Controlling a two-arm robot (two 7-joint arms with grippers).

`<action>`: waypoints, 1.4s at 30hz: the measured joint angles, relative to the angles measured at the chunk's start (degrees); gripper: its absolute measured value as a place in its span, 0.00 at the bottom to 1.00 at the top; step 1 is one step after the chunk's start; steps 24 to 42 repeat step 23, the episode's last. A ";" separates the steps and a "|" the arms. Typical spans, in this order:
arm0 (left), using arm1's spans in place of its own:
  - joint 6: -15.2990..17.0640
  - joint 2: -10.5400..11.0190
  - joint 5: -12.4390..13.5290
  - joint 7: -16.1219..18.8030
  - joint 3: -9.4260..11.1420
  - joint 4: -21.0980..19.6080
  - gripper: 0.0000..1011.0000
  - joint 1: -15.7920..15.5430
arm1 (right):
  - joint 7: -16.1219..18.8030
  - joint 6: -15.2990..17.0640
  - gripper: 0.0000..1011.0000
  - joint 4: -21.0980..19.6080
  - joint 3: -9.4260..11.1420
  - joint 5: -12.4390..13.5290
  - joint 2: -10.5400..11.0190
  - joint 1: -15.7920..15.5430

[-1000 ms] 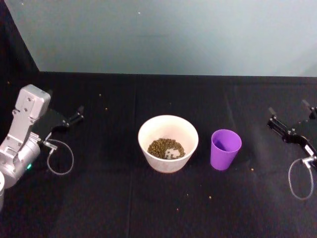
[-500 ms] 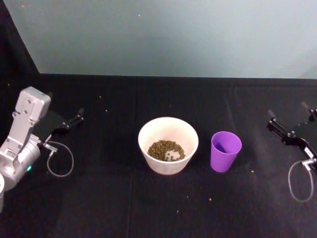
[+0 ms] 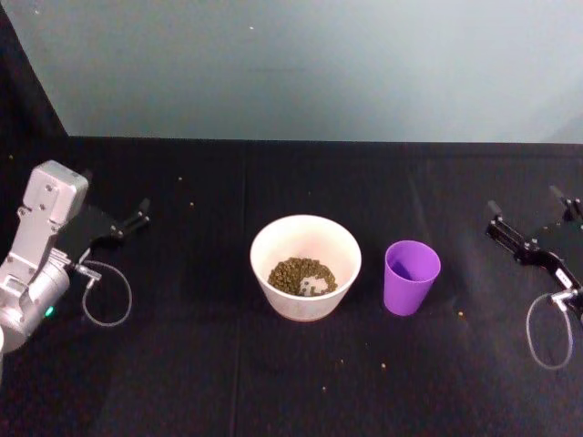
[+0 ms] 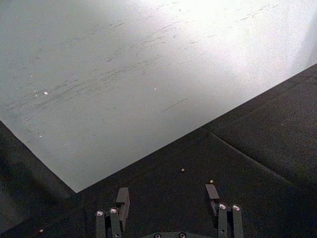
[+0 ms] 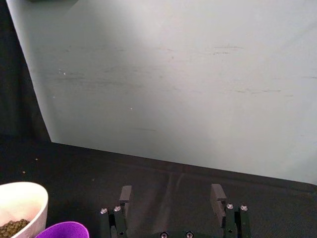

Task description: Pick up the cup and pour the mung beans from the cup into the bowl.

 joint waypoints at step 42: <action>0.00 0.00 0.00 0.00 0.00 0.00 0.99 0.00 | 0.00 0.00 0.99 0.00 0.00 -0.01 0.00 0.01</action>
